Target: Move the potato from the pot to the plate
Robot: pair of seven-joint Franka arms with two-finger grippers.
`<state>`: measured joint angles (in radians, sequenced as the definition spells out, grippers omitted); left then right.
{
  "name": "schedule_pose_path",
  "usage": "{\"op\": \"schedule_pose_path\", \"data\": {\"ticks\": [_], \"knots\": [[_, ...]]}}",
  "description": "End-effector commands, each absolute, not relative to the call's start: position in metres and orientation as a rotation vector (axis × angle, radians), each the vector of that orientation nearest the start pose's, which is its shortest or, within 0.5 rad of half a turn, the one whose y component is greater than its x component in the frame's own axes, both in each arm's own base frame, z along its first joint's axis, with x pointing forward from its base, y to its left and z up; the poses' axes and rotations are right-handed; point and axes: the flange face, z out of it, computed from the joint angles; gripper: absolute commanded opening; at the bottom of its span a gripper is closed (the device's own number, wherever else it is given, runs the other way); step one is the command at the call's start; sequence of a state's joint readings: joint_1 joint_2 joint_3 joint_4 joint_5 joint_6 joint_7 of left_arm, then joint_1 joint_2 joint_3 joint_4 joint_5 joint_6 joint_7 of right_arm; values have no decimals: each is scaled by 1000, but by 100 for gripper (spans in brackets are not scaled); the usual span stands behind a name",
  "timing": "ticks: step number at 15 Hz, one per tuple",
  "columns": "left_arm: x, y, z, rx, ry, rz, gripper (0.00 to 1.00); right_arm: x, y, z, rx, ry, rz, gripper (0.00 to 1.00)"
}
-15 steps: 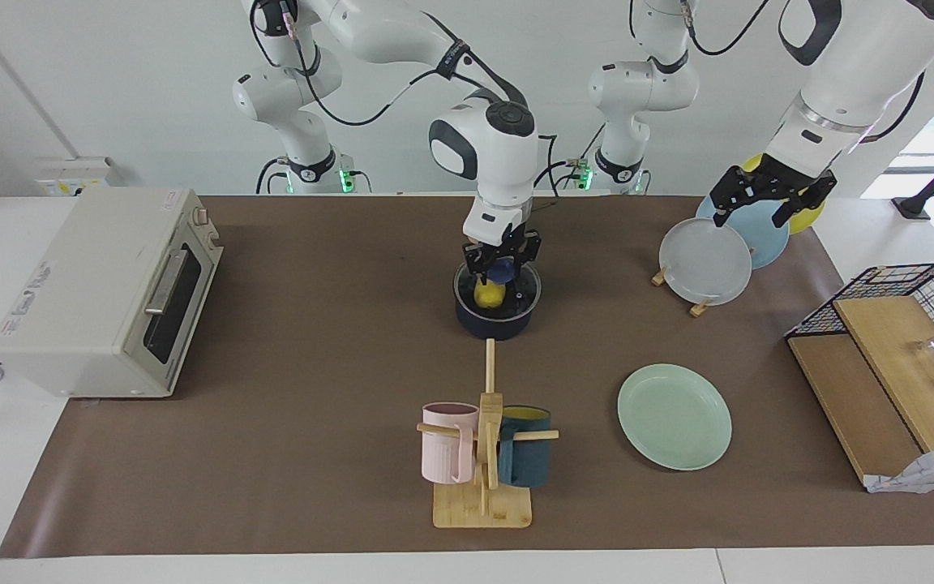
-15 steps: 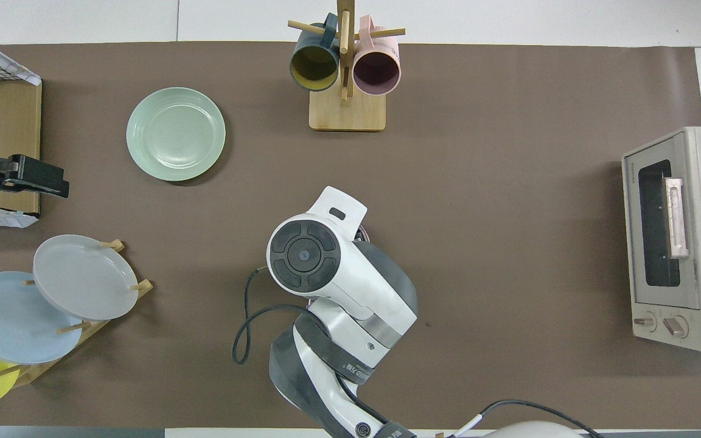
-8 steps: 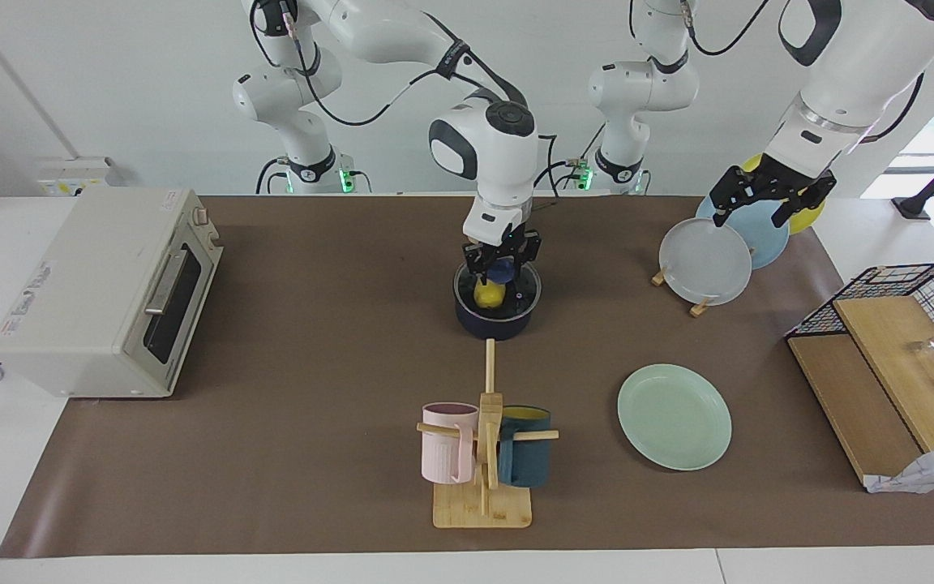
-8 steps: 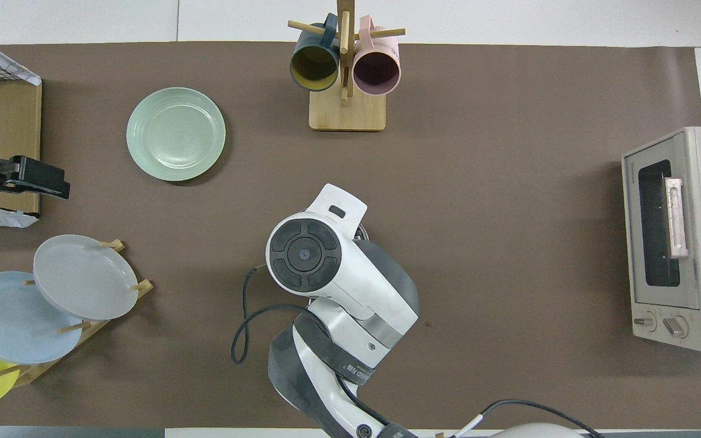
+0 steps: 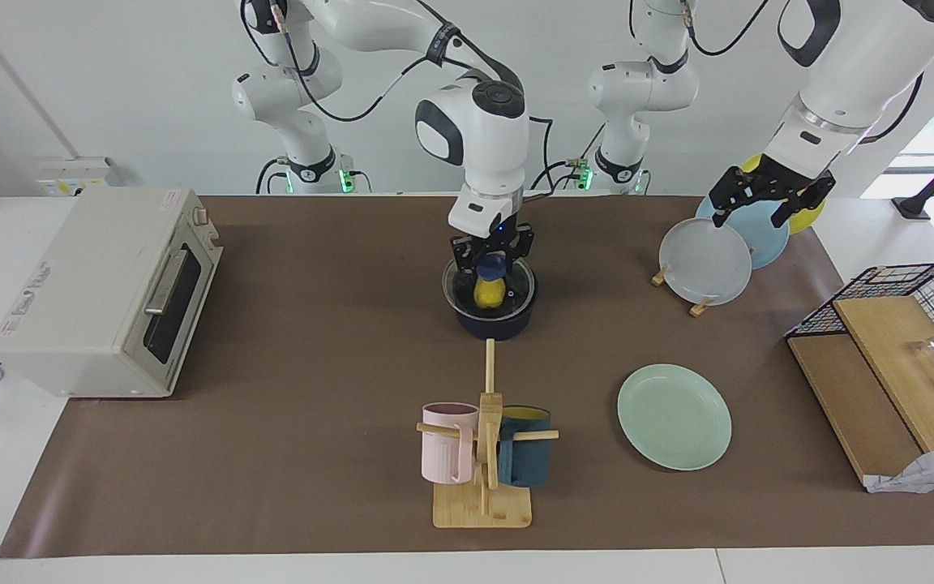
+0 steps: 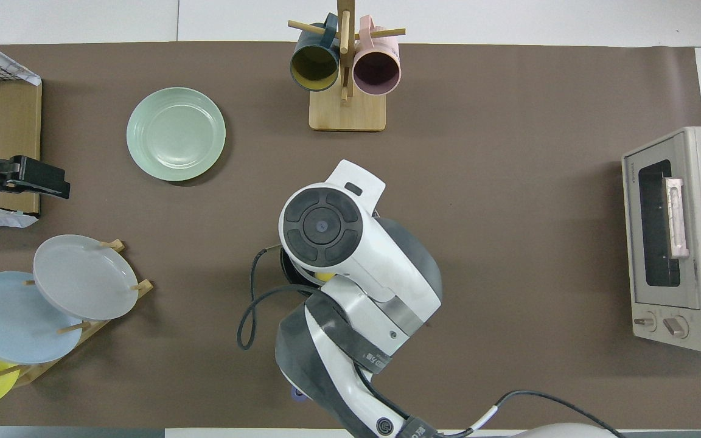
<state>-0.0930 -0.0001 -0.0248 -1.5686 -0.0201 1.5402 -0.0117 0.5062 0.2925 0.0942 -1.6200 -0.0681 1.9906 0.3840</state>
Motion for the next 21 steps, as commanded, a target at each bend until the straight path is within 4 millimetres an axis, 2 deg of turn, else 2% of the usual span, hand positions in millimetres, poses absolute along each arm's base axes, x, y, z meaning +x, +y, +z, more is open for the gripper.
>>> {"op": "schedule_pose_path", "data": {"ticks": [1,4,5,8,9,11,12,14,16,17,19,21], "knots": [[545,-99,621,-3139,190,-26,100,570,298,478,-3090,-402,-90,0],[529,-163,614,-3155,171,-38,100,595,211,474,-3144,-295,22,0],[522,-188,610,-3160,168,-35,100,599,170,465,-3166,-259,48,0],[499,-248,579,-3209,152,8,100,594,66,428,-3178,-323,77,0],[490,-265,569,-3230,147,8,100,588,49,414,-3176,-315,37,0],[471,-302,542,-3234,180,5,100,568,44,383,-3168,-285,-19,0],[461,-318,520,-3229,192,17,100,561,43,370,-3166,-278,-55,0],[446,-346,466,-3237,185,-9,100,554,39,361,-3164,-269,-40,0],[441,-368,426,-3251,119,-34,100,543,31,353,-3159,-274,-15,0],[444,-371,413,-3246,111,-22,100,537,29,346,-3153,-312,10,0],[437,-381,397,-3227,139,20,100,530,22,341,-3153,-293,-1,0],[435,-382,387,-3219,142,36,100,527,20,338,-3152,-298,-11,0]]}}
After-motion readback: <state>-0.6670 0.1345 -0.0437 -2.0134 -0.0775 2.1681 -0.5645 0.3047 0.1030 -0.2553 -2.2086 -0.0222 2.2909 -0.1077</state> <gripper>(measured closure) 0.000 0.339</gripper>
